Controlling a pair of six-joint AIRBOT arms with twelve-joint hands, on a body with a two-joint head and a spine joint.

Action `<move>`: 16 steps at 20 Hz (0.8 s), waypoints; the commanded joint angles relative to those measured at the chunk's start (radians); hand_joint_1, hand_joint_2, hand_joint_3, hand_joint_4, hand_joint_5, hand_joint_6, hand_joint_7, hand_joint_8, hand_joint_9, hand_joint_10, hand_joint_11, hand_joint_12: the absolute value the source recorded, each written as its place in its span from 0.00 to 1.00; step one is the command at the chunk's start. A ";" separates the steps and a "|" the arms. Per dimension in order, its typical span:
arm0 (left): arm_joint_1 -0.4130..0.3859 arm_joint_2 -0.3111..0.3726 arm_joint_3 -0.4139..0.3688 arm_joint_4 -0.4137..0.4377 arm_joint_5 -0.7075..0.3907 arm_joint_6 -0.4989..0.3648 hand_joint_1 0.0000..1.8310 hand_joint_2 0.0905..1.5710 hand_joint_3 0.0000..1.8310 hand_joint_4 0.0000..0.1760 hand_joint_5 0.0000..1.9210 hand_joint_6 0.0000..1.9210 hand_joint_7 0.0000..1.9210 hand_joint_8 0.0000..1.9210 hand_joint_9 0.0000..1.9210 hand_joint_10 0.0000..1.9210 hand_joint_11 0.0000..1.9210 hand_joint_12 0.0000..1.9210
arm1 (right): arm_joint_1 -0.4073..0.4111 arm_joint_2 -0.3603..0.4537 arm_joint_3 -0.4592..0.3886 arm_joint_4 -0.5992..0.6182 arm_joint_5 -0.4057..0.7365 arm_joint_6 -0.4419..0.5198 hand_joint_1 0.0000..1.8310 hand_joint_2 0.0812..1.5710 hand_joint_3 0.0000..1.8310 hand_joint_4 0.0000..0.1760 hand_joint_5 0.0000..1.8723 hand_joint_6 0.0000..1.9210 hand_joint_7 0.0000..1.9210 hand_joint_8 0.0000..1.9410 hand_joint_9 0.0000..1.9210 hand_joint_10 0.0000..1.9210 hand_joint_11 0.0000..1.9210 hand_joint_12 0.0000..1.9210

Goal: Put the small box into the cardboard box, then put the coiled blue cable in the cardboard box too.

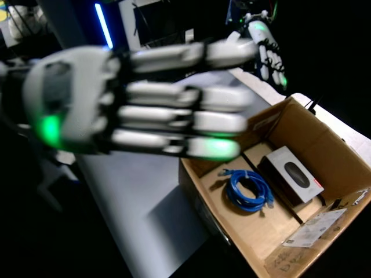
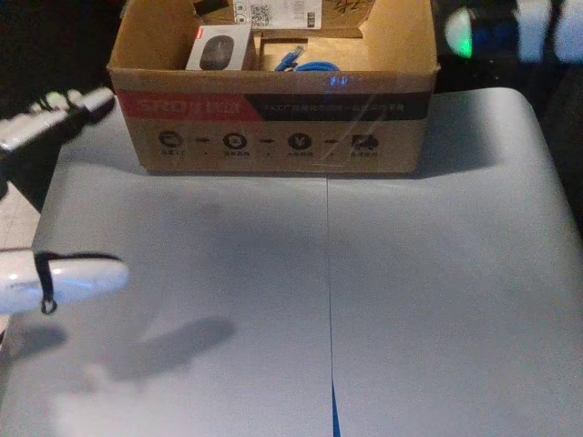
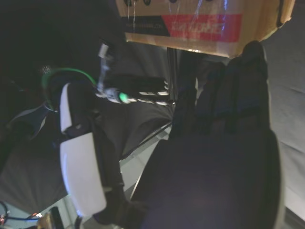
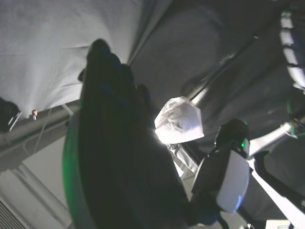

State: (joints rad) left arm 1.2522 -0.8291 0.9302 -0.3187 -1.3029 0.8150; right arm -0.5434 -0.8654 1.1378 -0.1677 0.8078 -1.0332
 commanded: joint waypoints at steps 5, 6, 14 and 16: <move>0.024 0.019 -0.015 -0.015 -0.160 -0.006 0.34 0.51 0.00 1.00 0.04 0.00 0.02 0.00 0.00 0.00 0.03 0.00 | -0.271 0.042 -0.101 0.169 0.354 0.004 0.39 0.52 0.00 0.79 0.06 0.00 0.03 0.00 0.01 0.00 0.00 0.07; 0.030 0.024 -0.019 -0.019 -0.170 -0.006 0.35 0.51 0.00 1.00 0.05 0.00 0.02 0.00 0.00 0.00 0.01 0.00 | -0.325 0.049 -0.121 0.197 0.385 0.004 0.39 0.52 0.00 0.71 0.07 0.00 0.02 0.00 0.00 0.00 0.00 0.04; 0.069 0.031 -0.047 -0.026 -0.201 -0.006 0.34 0.49 0.00 1.00 0.02 0.00 0.02 0.00 0.00 0.00 0.00 0.00 | -0.637 0.052 -0.229 0.393 0.542 0.006 0.44 0.49 0.00 0.95 0.08 0.00 0.03 0.00 0.01 0.00 0.00 0.00; 0.082 0.029 -0.054 -0.029 -0.202 -0.006 0.34 0.50 0.00 1.00 0.00 0.00 0.02 0.00 0.00 0.00 0.00 0.00 | -0.646 0.039 -0.230 0.403 0.542 0.006 0.44 0.49 0.00 0.98 0.07 0.00 0.02 0.00 0.00 0.00 0.00 0.00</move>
State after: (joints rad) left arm 1.3396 -0.8013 0.8730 -0.3481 -1.3777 0.8150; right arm -1.1957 -0.8268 0.9096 0.2348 1.2289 -1.0336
